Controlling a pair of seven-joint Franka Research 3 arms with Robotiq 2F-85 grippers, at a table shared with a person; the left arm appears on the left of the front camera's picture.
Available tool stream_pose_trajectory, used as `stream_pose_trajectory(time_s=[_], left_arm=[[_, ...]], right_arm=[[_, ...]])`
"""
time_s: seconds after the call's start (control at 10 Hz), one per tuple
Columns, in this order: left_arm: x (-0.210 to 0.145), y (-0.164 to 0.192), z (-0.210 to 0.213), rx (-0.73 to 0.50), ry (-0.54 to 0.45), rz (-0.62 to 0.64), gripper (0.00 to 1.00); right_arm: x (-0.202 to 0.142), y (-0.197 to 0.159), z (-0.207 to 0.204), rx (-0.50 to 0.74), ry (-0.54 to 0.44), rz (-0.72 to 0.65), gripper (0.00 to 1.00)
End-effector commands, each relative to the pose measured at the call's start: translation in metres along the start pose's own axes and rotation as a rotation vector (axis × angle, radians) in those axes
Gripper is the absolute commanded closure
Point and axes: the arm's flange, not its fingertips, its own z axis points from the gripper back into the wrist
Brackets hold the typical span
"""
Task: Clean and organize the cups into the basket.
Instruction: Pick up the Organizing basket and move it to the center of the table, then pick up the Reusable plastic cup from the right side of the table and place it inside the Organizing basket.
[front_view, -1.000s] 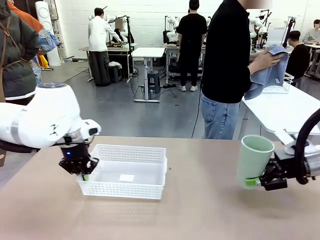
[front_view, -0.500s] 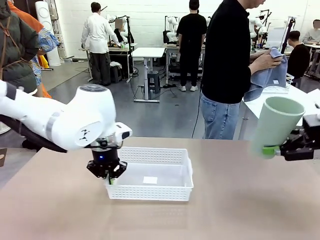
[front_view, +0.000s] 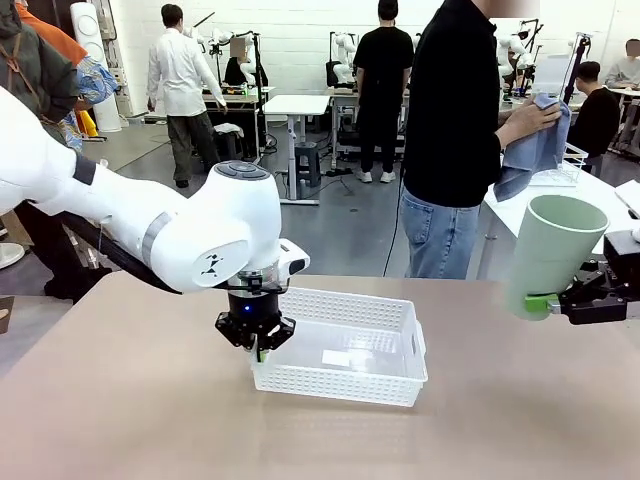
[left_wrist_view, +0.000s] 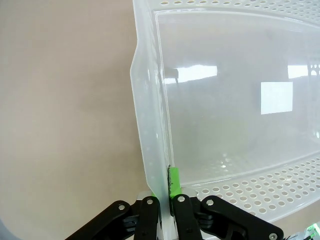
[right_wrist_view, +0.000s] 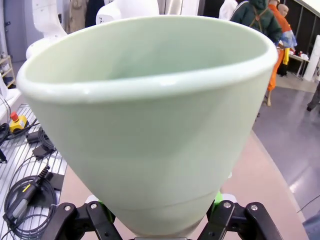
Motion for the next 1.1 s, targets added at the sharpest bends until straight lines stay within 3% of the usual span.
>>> stream_pose_trajectory(time_s=[0.0,0.3,0.4,0.6,0.8,1.0], left_arm=[[0.002,-0.003,-0.005,0.007,0.029,0.050,1.00],[0.000,0.000,0.000,0.000,0.000,0.000,1.00],[0.000,0.000,0.000,0.000,0.000,0.000,1.00],[0.000,0.000,0.000,0.000,0.000,0.000,1.00],[0.000,0.000,0.000,0.000,0.000,0.000,1.00],[0.000,0.000,0.000,0.000,0.000,0.000,1.00]], right_arm=[[0.000,-0.001,-0.001,0.000,-0.003,0.018,0.80],[0.000,-0.001,-0.001,0.000,-0.003,0.018,0.80],[0.000,0.000,0.000,0.000,0.000,0.000,0.21],[0.062,0.008,-0.043,0.024,0.254,0.119,0.21],[0.118,0.003,-0.088,0.041,0.422,0.135,0.21],[0.148,0.006,-0.138,0.079,0.735,0.158,0.21]])
